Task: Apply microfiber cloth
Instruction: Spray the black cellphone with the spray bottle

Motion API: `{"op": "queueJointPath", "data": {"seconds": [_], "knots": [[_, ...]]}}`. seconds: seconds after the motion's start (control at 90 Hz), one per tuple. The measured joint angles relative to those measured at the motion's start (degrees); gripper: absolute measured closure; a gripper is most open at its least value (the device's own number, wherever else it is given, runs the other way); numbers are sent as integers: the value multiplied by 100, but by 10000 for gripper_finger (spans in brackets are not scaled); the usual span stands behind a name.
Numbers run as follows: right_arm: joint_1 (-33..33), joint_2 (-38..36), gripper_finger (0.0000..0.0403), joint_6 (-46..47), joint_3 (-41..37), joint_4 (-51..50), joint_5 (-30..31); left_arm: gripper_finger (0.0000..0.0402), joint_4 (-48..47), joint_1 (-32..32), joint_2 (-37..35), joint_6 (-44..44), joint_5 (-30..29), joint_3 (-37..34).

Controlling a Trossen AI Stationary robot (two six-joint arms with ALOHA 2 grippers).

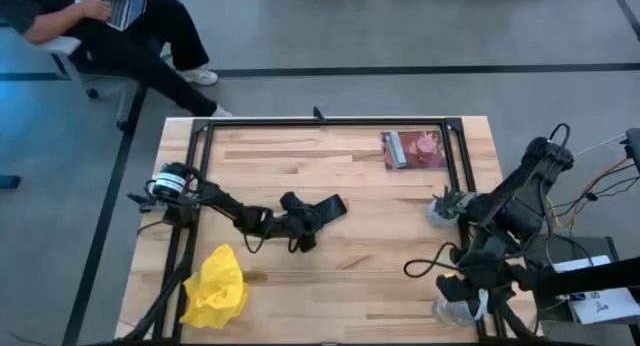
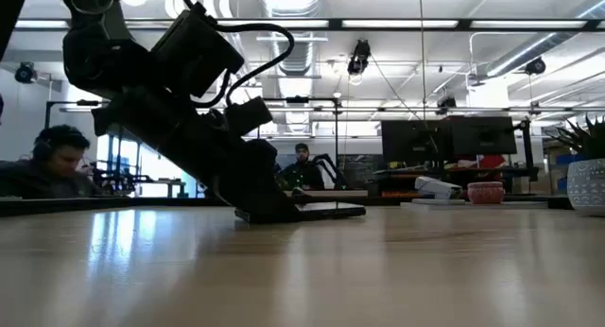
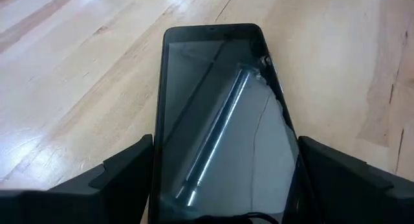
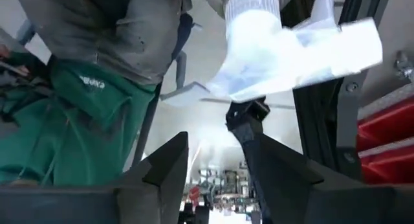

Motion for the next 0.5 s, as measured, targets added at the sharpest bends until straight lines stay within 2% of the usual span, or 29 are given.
{"op": "queueJointPath", "data": {"seconds": [0.178, 0.5], "knots": [[109, 137, 208, -1, 0, -43, 30, 75, 7, 0, 0, 4, 0, 1], [195, 131, 153, 128, -3, -924, 29, 74, 18, 0, 0, 0, -2, 7]]}}
